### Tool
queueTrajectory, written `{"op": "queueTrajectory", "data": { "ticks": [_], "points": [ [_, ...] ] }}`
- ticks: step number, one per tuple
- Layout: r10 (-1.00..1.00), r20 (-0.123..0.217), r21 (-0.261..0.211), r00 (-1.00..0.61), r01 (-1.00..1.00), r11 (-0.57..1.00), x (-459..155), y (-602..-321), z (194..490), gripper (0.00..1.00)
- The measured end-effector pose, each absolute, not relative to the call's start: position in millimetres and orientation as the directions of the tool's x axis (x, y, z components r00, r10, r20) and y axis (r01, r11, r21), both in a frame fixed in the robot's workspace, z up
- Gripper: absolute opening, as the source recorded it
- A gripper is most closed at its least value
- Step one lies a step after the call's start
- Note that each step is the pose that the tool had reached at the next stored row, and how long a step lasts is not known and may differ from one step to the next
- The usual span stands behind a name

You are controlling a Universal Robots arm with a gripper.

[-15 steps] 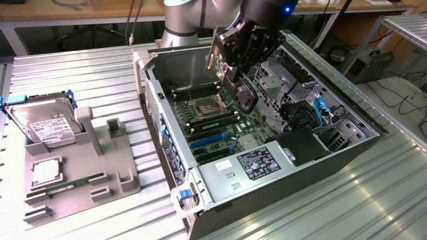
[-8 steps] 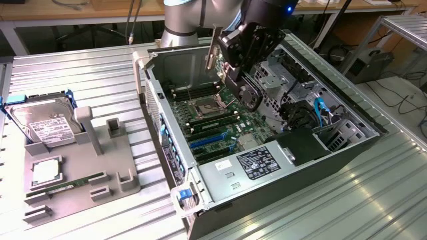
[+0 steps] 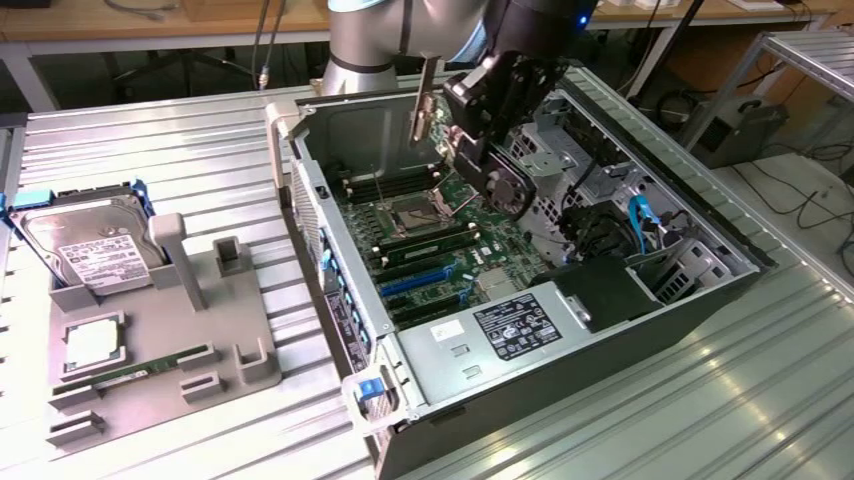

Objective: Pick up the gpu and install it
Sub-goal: 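Insert the gpu into the slot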

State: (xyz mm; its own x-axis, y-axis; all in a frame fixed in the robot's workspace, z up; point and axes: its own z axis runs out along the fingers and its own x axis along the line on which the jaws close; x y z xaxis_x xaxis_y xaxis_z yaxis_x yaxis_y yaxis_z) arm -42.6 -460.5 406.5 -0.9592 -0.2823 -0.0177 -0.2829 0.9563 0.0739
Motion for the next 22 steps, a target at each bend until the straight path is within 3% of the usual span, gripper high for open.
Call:
{"op": "queueTrajectory", "data": {
  "ticks": [22],
  "points": [
    [-0.738,-0.018,0.074,-0.674,-0.737,0.671,-42.5,-460.5,381.5,0.26]
  ]
}}
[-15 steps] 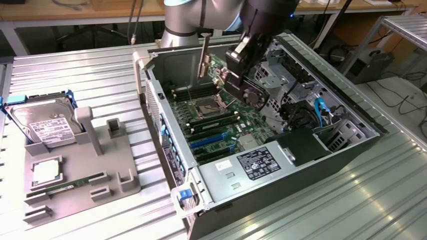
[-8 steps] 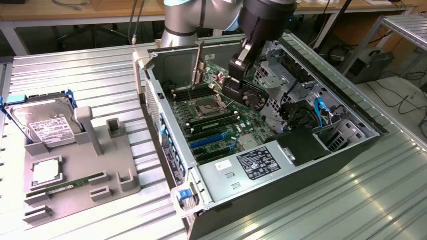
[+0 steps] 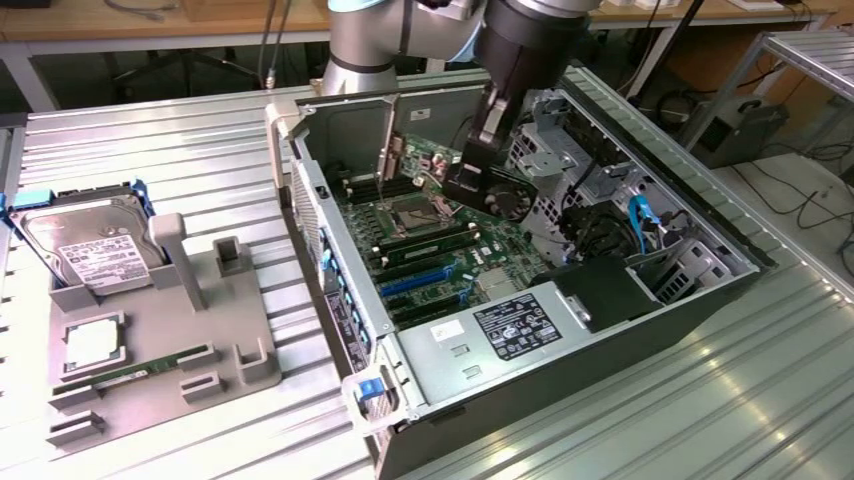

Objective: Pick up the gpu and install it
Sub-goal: 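Insert the gpu into the slot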

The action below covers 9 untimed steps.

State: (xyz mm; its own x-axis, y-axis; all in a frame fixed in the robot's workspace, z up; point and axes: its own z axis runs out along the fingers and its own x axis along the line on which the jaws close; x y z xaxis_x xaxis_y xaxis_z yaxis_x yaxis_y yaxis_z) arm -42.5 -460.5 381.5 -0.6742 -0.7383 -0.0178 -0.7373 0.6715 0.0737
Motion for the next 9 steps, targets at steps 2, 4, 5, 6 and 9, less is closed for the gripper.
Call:
{"op": "queueTrajectory", "data": {
  "ticks": [2,4,5,6,9],
  "points": [
    [-0.762,-0.018,0.074,-0.648,-0.761,0.645,-42.5,-460.5,379.7,0.26],
    [-0.785,-0.018,0.074,-0.619,-0.784,0.617,-42.5,-460.5,378.0,0.26],
    [-0.798,-0.018,0.074,-0.603,-0.797,0.600,-42.5,-460.5,376.9,0.26],
    [-0.816,-0.018,0.074,-0.577,-0.815,0.575,-42.5,-460.5,375.4,0.26],
    [-0.864,-0.018,0.074,-0.503,-0.862,0.501,-42.5,-460.5,371.2,0.26]
  ]
}}
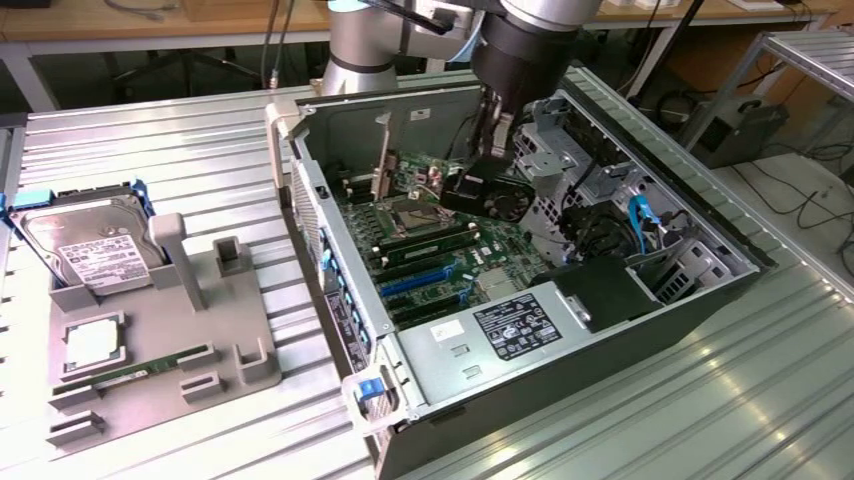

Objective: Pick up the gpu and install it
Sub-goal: 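Insert the gpu into the slot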

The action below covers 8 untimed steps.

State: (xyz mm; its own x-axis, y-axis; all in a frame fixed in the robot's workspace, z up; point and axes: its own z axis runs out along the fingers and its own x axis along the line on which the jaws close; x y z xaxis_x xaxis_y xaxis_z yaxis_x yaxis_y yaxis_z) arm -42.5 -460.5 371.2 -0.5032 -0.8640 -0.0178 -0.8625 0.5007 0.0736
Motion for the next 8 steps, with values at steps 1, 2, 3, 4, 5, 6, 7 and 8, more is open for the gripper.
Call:
{"op": "queueTrajectory", "data": {
  "ticks": [1,2,3,4,5,6,7,8],
  "points": [
    [-0.877,-0.018,0.074,-0.481,-0.875,0.479,-42.5,-460.5,370.0,0.26],
    [-0.884,-0.018,0.074,-0.467,-0.883,0.464,-42.5,-460.5,369.1,0.26],
    [-0.896,-0.018,0.074,-0.443,-0.895,0.441,-42.5,-460.5,367.9,0.26],
    [-0.903,-0.018,0.074,-0.429,-0.902,0.426,-42.5,-460.5,367.1,0.26],
    [-0.911,-0.018,0.074,-0.413,-0.909,0.410,-42.5,-460.5,366.3,0.26],
    [-0.918,-0.018,0.074,-0.396,-0.916,0.394,-42.5,-460.5,365.5,0.26],
    [-0.926,-0.018,0.074,-0.377,-0.924,0.375,-42.5,-460.5,364.5,0.26],
    [-0.933,-0.018,0.073,-0.359,-0.931,0.357,-42.5,-460.5,363.5,0.26]
  ]
}}
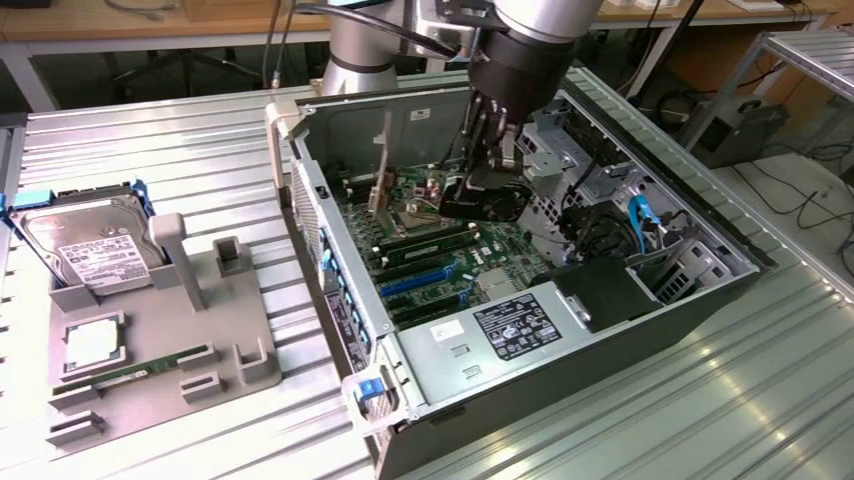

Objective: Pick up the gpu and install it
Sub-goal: 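Insert the gpu into the slot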

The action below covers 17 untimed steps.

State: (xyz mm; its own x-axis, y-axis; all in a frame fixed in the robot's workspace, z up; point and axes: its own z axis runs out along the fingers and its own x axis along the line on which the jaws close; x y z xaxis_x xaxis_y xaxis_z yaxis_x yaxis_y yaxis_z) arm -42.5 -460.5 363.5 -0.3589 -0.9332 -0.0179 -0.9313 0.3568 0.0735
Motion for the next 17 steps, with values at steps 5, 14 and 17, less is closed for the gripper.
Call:
{"op": "queueTrajectory", "data": {
  "ticks": [5,14,17],
  "points": [
    [-0.966,-0.018,0.073,-0.258,-0.964,0.256,-42.5,-460.5,356.6,0.26],
    [-0.991,-0.018,0.074,-0.133,-0.989,0.131,-44.1,-461.2,338.8,0.26],
    [-0.994,-0.018,0.074,-0.105,-0.992,0.103,-45.2,-461.8,333.1,0.26]
  ]
}}
